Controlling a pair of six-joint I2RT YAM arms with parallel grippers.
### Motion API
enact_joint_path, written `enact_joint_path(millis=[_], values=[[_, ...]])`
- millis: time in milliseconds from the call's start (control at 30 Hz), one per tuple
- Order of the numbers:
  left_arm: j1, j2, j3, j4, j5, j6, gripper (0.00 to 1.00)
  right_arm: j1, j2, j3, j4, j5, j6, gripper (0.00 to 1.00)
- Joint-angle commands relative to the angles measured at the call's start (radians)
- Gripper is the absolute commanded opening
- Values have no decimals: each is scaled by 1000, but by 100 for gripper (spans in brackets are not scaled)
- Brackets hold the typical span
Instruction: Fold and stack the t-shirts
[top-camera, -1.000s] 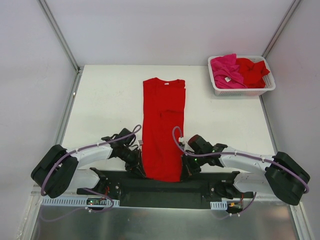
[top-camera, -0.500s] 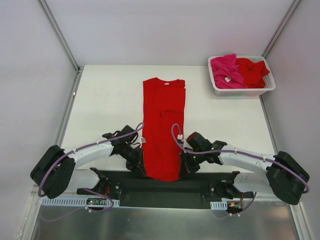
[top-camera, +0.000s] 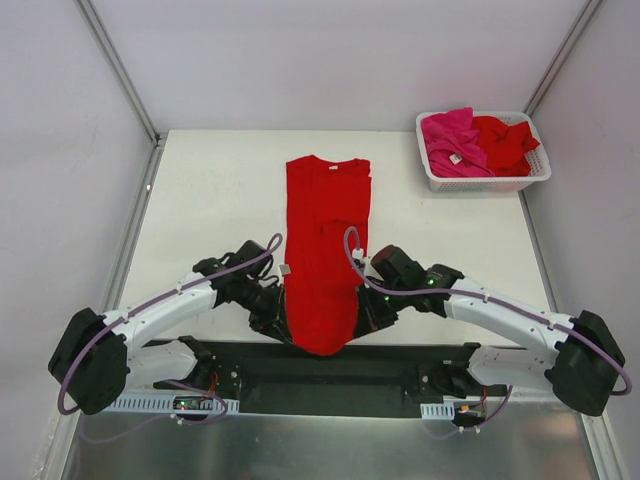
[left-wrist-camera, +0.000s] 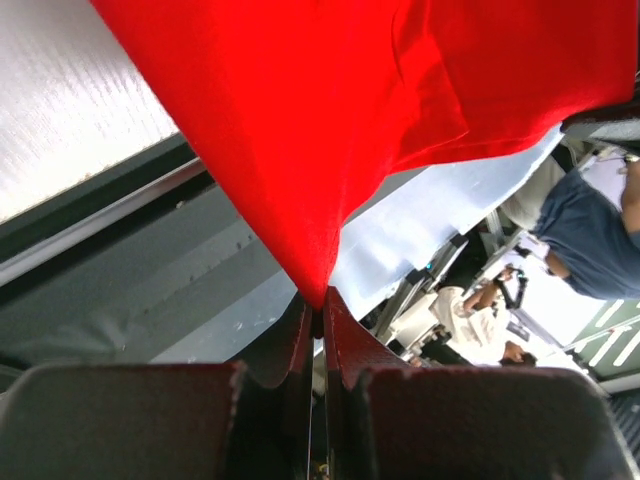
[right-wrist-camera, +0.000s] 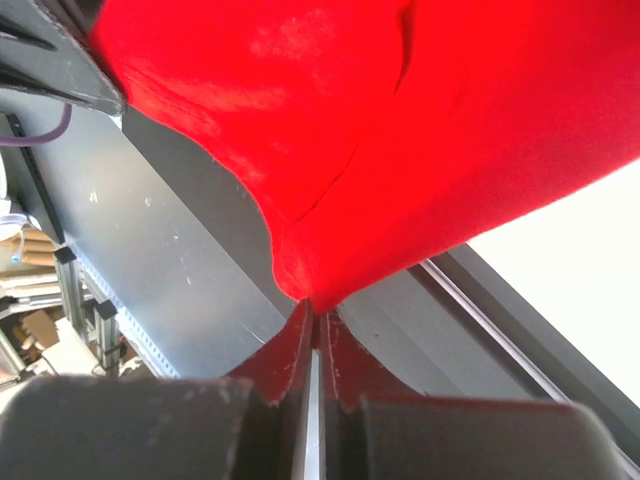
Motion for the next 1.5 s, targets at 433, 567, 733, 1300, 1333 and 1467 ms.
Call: enact_joint_path(millis=[433, 567, 733, 1300, 1333, 1467], values=[[70, 90, 327, -257, -136, 206, 0, 0, 5, 200, -240, 150, -95, 1], [97, 113, 357, -264, -145, 235, 0, -23, 14, 202, -242, 164, -103, 1], [139, 167, 403, -267, -150, 280, 0, -74, 49, 223, -249, 164, -130, 1], [234, 366, 544, -266, -171, 398, 0, -250, 287, 404, -271, 135, -305, 1], [239, 375, 560, -264, -173, 404, 0, -258, 307, 421, -271, 135, -305, 1], [263, 443, 609, -266, -168, 427, 0, -293, 365, 458, -274, 125, -353, 1]])
